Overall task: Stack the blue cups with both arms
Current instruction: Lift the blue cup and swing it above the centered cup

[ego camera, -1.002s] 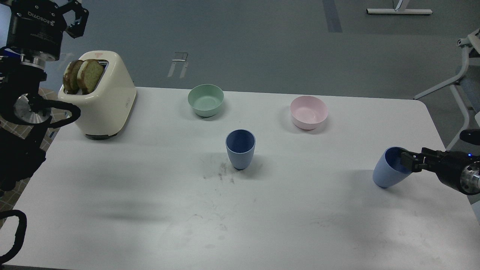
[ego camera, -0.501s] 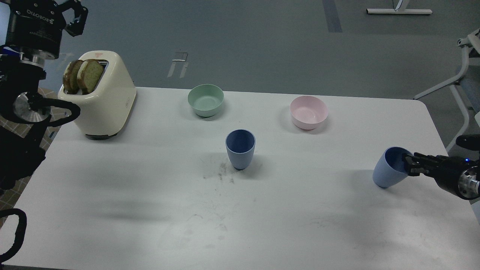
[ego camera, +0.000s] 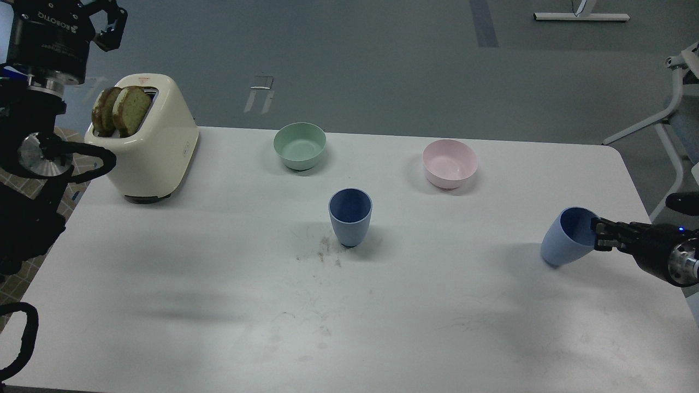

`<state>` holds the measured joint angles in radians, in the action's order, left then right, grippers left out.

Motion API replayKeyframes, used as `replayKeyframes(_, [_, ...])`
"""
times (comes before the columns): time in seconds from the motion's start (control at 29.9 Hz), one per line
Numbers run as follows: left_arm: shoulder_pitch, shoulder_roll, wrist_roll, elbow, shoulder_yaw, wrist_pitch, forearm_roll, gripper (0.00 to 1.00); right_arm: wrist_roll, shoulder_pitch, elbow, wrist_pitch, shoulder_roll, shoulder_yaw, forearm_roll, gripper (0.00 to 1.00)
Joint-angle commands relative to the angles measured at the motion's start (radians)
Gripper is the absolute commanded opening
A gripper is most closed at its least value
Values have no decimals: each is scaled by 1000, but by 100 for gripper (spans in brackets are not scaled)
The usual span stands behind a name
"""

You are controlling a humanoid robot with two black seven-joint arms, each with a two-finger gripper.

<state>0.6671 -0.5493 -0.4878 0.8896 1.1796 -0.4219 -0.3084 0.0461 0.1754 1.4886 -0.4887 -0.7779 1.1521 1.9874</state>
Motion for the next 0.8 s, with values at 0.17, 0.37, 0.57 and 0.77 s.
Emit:
replayKeyframes(0.17, [2, 2, 0, 0, 0, 0, 0, 98, 0, 24, 35, 0, -3, 57, -6, 0])
replayKeyframes(0.37, [3, -3, 0, 0, 0, 0, 0, 98, -6, 229, 76, 0, -11, 54, -73, 0])
replayKeyframes(0.57, [3, -1, 23, 2, 0, 0, 0, 98, 1, 516, 64, 0, 86, -111, -110, 0])
replayKeyframes(0.77, [5, -4, 31, 3, 0, 0, -1, 98, 8, 671, 33, 0, 241, -340, -107, 0])
